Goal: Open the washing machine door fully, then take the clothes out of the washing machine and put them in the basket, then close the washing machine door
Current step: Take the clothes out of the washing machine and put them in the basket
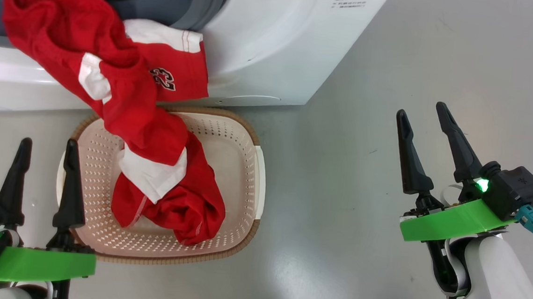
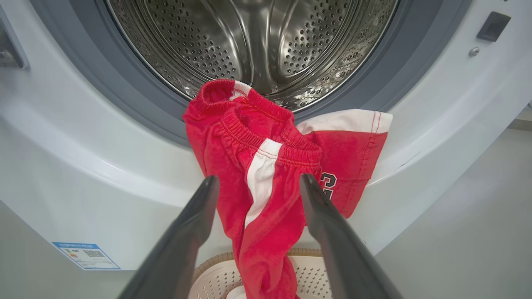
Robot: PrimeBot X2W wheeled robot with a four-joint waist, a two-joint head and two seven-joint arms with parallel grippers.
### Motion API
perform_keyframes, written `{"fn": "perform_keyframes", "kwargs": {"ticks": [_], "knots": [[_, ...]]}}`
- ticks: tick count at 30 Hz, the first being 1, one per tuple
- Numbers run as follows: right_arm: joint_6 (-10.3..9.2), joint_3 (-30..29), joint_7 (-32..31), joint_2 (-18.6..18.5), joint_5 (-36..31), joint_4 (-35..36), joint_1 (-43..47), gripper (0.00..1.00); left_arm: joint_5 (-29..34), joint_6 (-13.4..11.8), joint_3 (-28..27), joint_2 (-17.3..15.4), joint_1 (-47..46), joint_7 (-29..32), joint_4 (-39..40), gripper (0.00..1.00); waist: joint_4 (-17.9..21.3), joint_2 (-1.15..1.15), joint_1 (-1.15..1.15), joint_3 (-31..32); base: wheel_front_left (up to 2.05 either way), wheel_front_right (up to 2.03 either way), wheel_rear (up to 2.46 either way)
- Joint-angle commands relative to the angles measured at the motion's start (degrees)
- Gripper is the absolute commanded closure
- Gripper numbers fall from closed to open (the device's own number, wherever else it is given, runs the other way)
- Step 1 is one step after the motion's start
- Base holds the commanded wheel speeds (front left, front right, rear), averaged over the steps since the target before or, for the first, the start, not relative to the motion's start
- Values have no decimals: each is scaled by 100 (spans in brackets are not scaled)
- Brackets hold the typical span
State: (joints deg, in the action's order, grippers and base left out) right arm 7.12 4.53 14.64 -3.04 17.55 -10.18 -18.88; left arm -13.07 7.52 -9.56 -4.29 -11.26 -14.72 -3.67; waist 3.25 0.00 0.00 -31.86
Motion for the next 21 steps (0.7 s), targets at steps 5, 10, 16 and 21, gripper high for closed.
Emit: {"fn": "perform_keyframes", "kwargs": {"ticks": [5, 10, 16, 21], "knots": [[36, 108, 36, 16, -68, 118, 152, 0, 70, -3, -195, -42, 122, -28, 192, 0, -9, 0, 0, -4, 0, 0, 0], [36, 121, 36, 16, -59, 113, 140, 0, -73, -3, -73, -104, 12, -28, -30, 0, 2, 0, 0, -2, 0, 0, 0], [36, 134, 36, 16, -41, 109, 160, 0, -222, -3, 106, -262, -325, -28, -469, 0, -8, 0, 0, 4, 0, 0, 0], [36, 146, 36, 16, -31, 102, 165, 0, -367, -3, 339, -445, -792, -28, -1012, 0, -26, 0, 0, -5, 0, 0, 0]]}}
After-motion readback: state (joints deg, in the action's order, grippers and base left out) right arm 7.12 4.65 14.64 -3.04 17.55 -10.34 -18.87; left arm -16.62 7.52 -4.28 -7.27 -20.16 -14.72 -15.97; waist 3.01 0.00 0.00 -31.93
